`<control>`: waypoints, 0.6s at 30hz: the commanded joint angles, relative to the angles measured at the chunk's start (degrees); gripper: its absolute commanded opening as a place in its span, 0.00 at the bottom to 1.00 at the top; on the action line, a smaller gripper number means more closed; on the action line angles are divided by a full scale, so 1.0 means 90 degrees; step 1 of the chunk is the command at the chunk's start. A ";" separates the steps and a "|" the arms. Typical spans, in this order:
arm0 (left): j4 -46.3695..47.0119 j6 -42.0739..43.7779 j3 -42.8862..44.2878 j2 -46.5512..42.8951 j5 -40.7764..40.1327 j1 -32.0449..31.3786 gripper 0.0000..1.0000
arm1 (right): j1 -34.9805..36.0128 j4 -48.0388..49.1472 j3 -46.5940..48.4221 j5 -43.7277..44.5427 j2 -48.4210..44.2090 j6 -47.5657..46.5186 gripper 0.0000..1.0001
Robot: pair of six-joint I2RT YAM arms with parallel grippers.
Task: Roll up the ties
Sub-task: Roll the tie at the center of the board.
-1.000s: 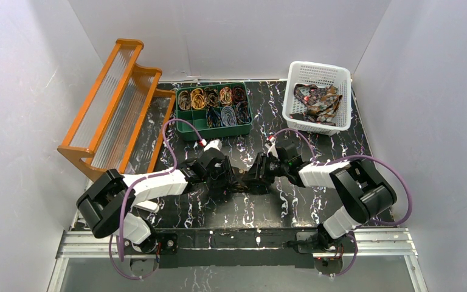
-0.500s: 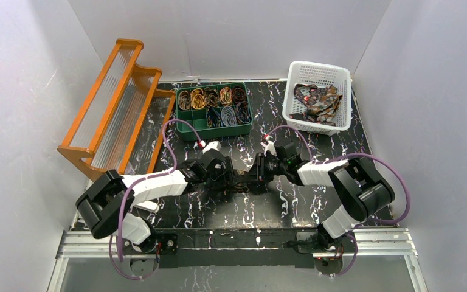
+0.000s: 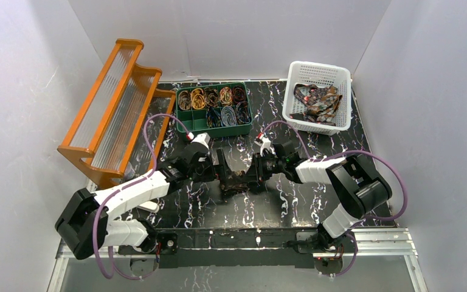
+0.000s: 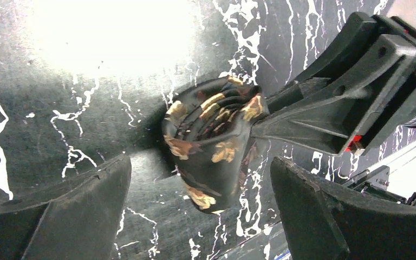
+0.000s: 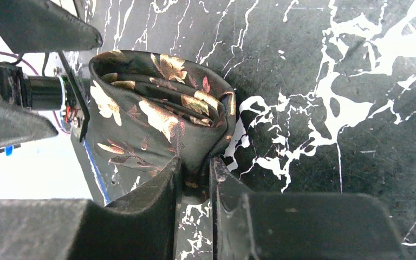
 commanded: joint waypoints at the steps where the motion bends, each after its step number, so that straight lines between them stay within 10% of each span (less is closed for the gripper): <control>1: -0.0100 0.0460 -0.0240 -0.0147 0.0863 0.0315 0.98 | 0.0028 0.0248 0.0124 -0.0170 0.0061 -0.0844 0.18; 18: 0.0931 0.0733 -0.0271 0.1048 0.3429 0.1240 0.98 | 0.0107 0.1190 -0.0241 -0.0413 -0.0155 -0.1888 0.19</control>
